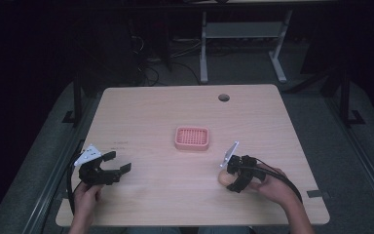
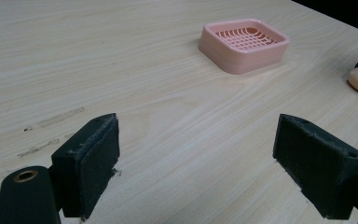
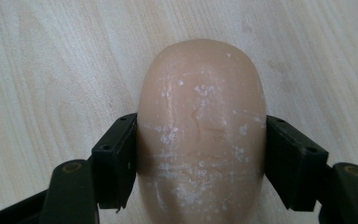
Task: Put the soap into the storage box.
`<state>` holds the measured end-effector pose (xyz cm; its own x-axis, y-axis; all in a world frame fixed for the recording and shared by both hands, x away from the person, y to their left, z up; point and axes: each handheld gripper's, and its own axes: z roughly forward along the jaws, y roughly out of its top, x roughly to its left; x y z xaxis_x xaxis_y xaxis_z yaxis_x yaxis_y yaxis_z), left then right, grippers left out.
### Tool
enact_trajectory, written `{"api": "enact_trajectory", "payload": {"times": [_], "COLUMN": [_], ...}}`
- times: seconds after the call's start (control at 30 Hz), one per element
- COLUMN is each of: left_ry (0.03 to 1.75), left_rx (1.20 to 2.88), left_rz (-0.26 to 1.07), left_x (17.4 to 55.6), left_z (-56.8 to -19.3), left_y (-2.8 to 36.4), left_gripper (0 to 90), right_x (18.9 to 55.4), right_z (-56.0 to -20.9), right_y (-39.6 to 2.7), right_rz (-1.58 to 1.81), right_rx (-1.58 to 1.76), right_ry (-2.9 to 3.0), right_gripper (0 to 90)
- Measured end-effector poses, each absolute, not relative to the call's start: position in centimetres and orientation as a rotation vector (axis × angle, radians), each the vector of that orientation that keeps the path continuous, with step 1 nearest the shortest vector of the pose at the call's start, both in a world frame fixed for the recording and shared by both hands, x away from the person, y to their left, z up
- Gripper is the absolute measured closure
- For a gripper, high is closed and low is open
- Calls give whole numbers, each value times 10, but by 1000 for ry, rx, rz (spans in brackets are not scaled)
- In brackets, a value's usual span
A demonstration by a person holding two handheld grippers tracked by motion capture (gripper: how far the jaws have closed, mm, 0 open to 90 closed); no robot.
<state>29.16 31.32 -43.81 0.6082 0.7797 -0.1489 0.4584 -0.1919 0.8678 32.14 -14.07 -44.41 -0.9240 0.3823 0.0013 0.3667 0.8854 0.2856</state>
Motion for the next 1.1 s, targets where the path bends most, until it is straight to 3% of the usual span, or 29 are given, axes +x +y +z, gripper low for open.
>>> {"api": "enact_trajectory", "payload": {"times": [1.1], "left_ry": [1011], "left_rx": [1845], "left_rz": [397], "left_x": [294], "left_z": [-441], "left_y": [312], "left_gripper": [143], "right_x": [344], "right_z": [-422], "right_y": [-140], "right_rz": [535], "right_rx": [572], "right_ry": [2993], "right_gripper": [318]}}
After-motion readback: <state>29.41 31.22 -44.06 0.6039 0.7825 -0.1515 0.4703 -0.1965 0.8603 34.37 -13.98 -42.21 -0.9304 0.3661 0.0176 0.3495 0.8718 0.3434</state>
